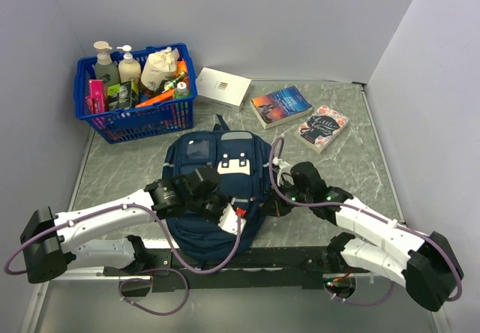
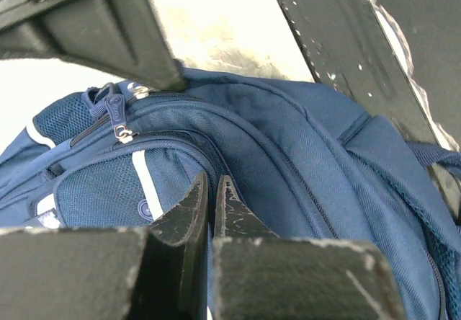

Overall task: Pack the student bag
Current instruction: Zip the student bag at the center of the board, then unzip the student bag at the center of the board.

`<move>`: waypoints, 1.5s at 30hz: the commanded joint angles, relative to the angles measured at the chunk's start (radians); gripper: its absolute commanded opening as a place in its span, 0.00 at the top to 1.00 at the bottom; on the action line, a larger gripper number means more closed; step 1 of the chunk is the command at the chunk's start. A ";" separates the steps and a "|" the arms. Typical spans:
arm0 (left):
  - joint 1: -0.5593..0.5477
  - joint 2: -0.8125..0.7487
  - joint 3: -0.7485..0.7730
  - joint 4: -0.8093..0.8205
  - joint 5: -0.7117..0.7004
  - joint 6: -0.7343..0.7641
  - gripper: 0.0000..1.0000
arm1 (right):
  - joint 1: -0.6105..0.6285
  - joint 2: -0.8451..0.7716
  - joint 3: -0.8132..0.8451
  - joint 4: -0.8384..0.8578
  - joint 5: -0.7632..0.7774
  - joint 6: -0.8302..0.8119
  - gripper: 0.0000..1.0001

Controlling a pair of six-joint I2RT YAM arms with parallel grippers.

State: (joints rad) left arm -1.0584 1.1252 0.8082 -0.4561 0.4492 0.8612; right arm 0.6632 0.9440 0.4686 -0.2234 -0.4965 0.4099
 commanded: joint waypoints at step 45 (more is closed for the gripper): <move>0.391 -0.196 0.204 0.136 -0.007 -0.206 0.99 | -0.149 -0.047 -0.039 0.200 0.223 -0.031 0.48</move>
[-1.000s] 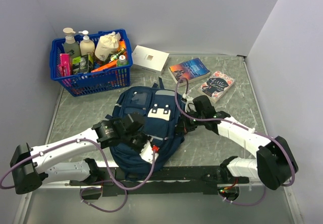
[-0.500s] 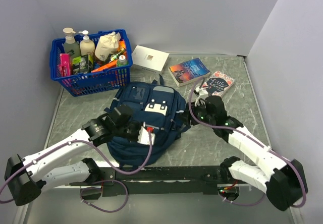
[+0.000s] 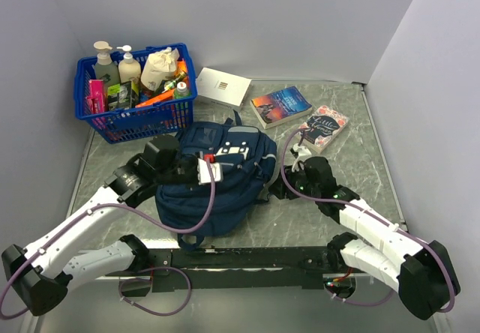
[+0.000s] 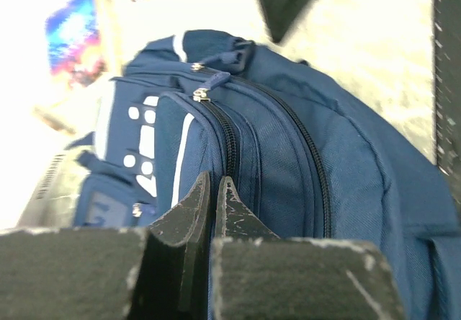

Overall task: Pack the student bag
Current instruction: Unzip the student bag at the center of the board.

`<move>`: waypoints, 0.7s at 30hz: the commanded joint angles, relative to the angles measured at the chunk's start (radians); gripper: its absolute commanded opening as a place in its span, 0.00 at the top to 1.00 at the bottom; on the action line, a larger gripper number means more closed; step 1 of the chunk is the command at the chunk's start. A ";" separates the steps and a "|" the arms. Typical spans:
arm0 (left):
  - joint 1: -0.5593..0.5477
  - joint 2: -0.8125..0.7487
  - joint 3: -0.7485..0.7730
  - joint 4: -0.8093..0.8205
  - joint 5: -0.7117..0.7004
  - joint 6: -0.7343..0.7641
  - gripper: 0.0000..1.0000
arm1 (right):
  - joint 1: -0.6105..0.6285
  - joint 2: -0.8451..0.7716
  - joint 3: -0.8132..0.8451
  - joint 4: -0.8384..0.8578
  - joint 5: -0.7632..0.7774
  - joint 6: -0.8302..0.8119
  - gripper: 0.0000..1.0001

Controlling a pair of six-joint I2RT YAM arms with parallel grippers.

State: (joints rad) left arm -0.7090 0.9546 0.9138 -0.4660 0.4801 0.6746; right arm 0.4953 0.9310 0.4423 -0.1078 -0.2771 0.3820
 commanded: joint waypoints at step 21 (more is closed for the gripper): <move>0.051 0.009 0.214 0.105 -0.040 0.020 0.99 | 0.178 0.127 -0.056 0.402 0.197 -0.157 0.41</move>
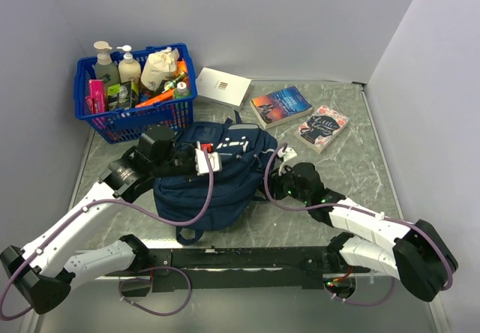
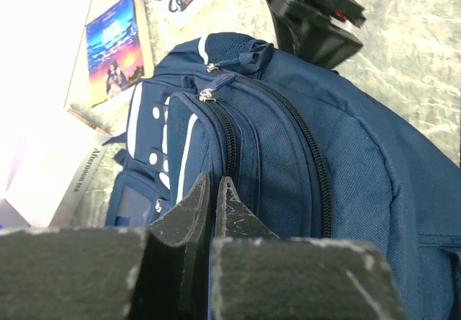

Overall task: Pack the student bag
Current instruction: Unzip the student bag at the center of the board.

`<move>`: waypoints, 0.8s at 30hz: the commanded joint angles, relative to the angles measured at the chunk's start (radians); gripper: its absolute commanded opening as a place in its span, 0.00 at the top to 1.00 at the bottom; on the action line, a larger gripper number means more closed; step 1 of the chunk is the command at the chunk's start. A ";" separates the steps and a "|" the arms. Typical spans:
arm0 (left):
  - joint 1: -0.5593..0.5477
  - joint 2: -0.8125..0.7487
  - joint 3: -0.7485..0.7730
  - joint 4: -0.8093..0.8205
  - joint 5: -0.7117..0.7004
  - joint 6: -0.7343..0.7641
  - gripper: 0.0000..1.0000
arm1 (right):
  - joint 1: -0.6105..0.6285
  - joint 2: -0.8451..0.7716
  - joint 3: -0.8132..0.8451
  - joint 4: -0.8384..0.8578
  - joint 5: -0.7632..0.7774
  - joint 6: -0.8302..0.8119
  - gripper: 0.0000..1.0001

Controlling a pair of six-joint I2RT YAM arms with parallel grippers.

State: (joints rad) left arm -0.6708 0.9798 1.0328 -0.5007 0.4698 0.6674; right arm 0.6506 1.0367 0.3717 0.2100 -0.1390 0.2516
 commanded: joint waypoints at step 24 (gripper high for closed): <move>0.013 0.000 0.084 0.140 -0.057 0.006 0.99 | 0.113 -0.137 -0.050 0.108 0.211 -0.015 1.00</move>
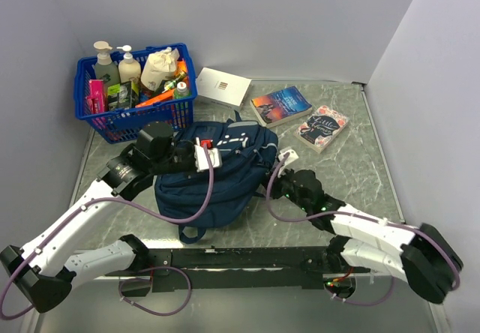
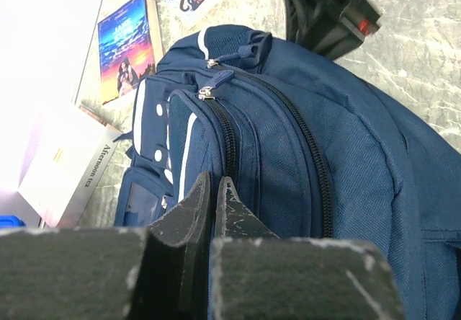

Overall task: Pack the student bag
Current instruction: Unzip the student bag at the center of the board.

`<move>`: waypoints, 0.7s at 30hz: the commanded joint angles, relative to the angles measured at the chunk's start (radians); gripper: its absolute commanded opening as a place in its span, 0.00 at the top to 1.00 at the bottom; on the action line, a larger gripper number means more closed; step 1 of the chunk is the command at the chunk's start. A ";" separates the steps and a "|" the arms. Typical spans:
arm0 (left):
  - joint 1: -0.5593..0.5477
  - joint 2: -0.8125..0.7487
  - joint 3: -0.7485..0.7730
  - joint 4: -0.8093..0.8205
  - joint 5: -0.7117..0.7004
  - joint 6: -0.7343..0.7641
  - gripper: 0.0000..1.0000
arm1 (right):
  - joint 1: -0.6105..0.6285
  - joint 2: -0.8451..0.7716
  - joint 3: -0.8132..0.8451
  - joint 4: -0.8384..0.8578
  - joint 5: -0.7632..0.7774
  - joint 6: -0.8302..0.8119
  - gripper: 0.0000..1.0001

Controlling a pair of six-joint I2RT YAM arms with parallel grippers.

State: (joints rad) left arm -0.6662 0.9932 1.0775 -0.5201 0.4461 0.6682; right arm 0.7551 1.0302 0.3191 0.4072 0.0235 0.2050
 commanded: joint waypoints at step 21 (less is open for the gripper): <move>-0.059 0.125 -0.011 0.229 -0.081 -0.208 0.99 | 0.161 -0.456 0.093 -0.527 -0.016 0.201 1.00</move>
State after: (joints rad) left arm -0.7105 1.0805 1.0504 -0.4473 0.4465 0.5335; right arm 0.8742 0.6395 0.3264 -0.0776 0.0334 0.3691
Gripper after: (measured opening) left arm 0.036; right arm 0.227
